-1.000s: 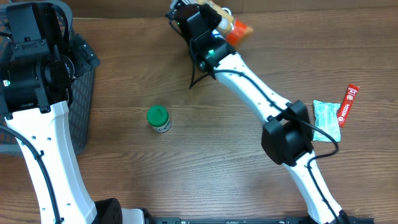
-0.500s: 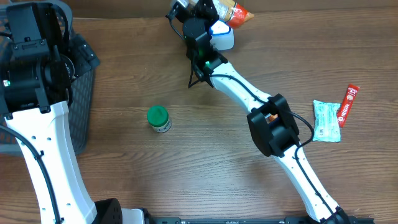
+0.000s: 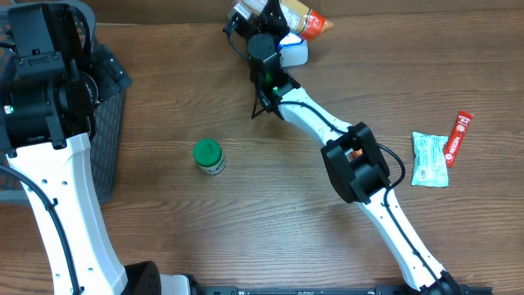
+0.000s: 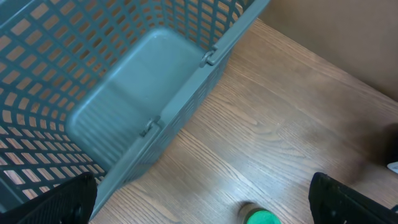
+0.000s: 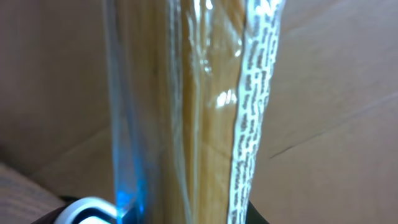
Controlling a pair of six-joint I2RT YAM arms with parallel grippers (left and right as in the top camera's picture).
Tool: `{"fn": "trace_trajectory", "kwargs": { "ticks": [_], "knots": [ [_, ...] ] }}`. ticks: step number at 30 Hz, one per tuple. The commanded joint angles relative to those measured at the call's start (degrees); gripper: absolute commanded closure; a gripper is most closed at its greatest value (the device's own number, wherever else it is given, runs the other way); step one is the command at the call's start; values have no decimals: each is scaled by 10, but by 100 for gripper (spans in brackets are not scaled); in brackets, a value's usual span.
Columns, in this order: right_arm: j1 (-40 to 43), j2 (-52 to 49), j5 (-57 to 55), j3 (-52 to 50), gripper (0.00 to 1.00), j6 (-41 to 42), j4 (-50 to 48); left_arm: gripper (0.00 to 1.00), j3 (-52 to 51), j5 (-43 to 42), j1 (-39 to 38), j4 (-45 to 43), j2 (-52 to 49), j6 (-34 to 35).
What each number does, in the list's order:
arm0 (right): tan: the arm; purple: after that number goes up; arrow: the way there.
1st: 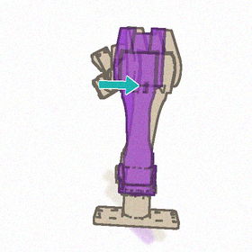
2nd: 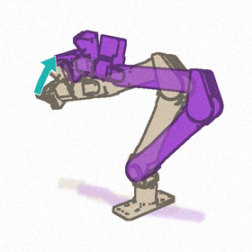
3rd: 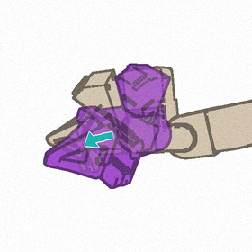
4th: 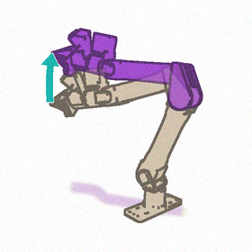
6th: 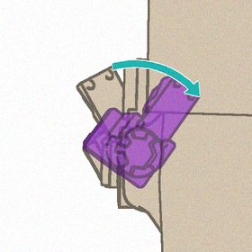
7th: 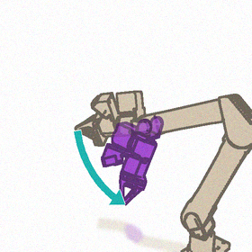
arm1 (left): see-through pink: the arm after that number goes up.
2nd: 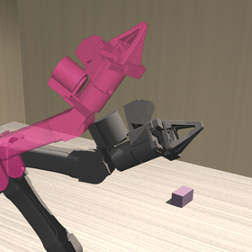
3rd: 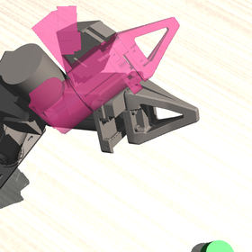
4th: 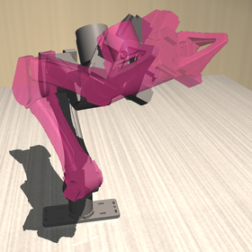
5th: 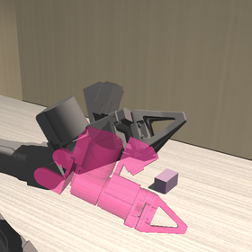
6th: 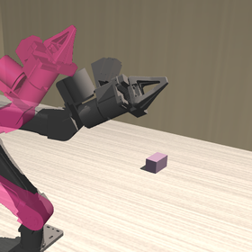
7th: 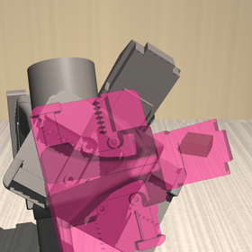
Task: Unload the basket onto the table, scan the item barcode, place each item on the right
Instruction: 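Lift the spaghetti pack and hold it in front of the scanner, then carry the spaghetti pack right and lower it beside the teal wrapper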
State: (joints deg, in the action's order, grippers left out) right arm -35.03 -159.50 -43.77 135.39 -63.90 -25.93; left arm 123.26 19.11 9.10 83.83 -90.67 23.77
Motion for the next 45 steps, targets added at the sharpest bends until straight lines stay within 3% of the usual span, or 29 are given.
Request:
{"fn": "trace_trajectory", "kwargs": {
  "ticks": [1,15,21,24,26,32,40,45],
  "knots": [
    [-4,-2,-2,18,96,2,-19,0,6,7,2,0,-4,-5],
    [-5,22,12,19,97,-32,-25,1,6,7,2,0,-4,-5],
    [-5,97,-29,19,97,23,-14,0,6,7,2,0,-4,-5],
    [-5,149,-71,19,97,63,39,0,6,7,2,0,-4,-5],
    [-3,182,-90,19,97,100,100,0,6,7,2,0,-4,-5],
    [1,281,-116,19,96,234,405,0,6,7,2,0,-4,-5],
    [67,320,-131,19,96,599,891,1,6,7,2,0,-4,-5],
    [172,319,70,18,96,813,1122,0,6,7,2,0,-4,-5]
  ]
}}
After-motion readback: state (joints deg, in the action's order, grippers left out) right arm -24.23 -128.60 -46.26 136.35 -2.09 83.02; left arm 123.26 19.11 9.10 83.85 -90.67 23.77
